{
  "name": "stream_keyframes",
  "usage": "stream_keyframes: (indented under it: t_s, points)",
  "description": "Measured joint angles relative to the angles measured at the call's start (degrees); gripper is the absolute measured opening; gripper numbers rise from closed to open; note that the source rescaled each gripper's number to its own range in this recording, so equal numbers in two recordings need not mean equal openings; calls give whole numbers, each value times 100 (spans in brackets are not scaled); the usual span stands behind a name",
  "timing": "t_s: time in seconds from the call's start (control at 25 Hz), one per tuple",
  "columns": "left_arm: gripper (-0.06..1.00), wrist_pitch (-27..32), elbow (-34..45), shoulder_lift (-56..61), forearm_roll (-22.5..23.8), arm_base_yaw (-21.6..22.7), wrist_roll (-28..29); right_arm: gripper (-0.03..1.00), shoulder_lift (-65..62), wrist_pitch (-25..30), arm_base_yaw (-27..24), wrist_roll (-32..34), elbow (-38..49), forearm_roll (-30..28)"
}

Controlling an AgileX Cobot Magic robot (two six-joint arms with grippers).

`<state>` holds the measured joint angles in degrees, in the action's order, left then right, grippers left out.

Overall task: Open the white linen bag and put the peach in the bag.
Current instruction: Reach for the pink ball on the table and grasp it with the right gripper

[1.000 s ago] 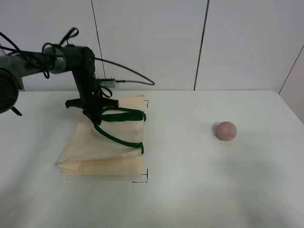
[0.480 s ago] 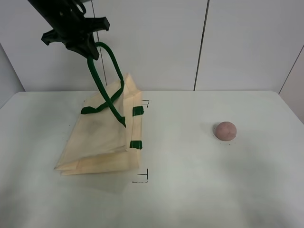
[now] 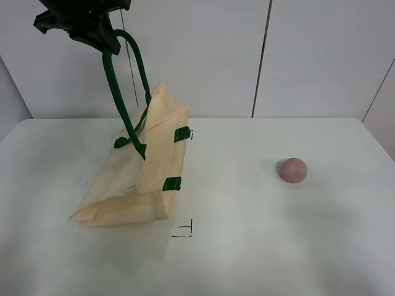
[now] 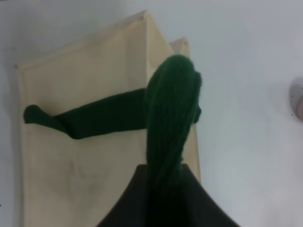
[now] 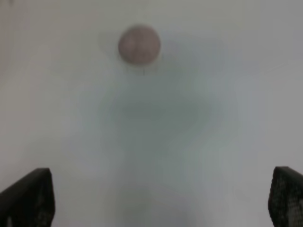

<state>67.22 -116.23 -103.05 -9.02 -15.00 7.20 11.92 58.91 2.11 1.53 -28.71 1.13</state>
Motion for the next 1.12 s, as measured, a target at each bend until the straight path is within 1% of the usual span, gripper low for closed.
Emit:
stream_keyframes:
  t_s: [0.08, 0.2, 0.36, 0.48, 0.64, 0.76, 0.88, 0.96, 1.12]
  points:
    - [0, 0, 0, 21, 0, -20, 0, 100, 822, -114, 0, -30, -115, 0]
    - [0, 0, 0, 26, 0, -20, 0, 100, 2172, -618, 0, -210, -489, 4]
    - [0, 0, 0, 26, 0, -20, -19, 100, 4243, -1174, 0, -478, -1260, 4]
    - [0, 0, 0, 26, 0, -20, -38, 100, 5871, -1347, 0, -527, -2020, 11]
    - [0, 0, 0, 26, 0, -20, -38, 100, 7718, -1365, 0, -551, -3190, 17]
    - [0, 0, 0, 26, 0, -20, -39, 100, 8772, -1362, 0, -558, -4009, 50]
    - [0, 0, 0, 26, 0, -20, -39, 100, 9511, -1356, 87, -563, -4570, 64]
    - [0, 0, 0, 26, 0, -20, -39, 100, 9846, -1411, 163, -589, -4789, 64]
    - [0, 0, 0, 26, 0, -20, -54, 100, 10303, -1809, 220, -604, -4917, 79]
